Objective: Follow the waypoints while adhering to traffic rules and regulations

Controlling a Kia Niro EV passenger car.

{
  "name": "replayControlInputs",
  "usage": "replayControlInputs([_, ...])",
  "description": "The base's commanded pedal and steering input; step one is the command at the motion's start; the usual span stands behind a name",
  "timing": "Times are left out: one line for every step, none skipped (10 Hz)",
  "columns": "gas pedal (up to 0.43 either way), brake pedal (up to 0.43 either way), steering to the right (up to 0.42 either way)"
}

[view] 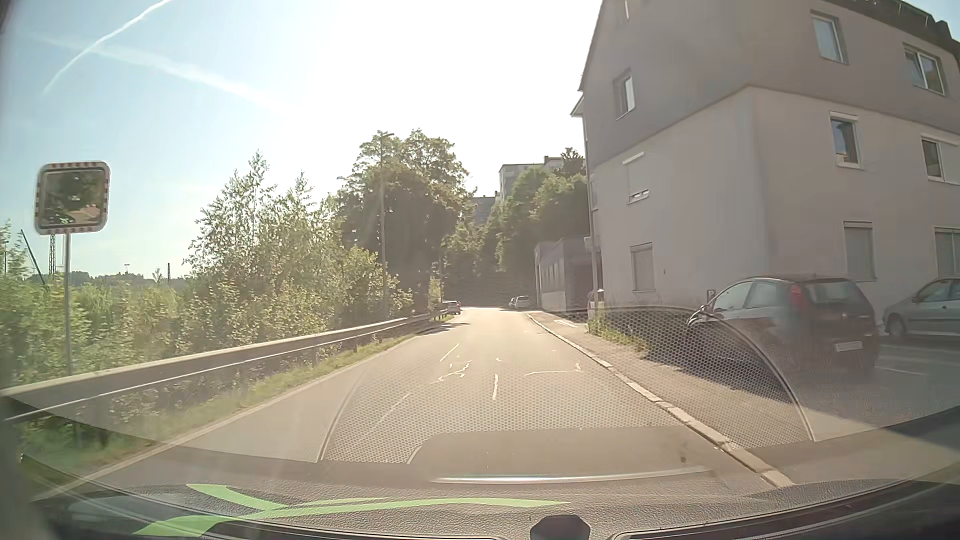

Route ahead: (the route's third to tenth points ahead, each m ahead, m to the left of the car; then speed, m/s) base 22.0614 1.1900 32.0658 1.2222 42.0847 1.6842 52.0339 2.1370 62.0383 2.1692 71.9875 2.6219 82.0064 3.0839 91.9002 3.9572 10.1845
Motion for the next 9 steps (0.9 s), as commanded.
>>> replayControlInputs([0.000,0.000,-0.003])
replayControlInputs([0.000,0.000,-0.004])
replayControlInputs([0.000,0.000,-0.004])
replayControlInputs([0.008,0.000,-0.005])
replayControlInputs([0.028,0.000,-0.006])
replayControlInputs([0.059,0.000,-0.008])
replayControlInputs([0.059,0.000,-0.009])
replayControlInputs([0.079,0.000,-0.010])
replayControlInputs([0.098,0.000,-0.012])
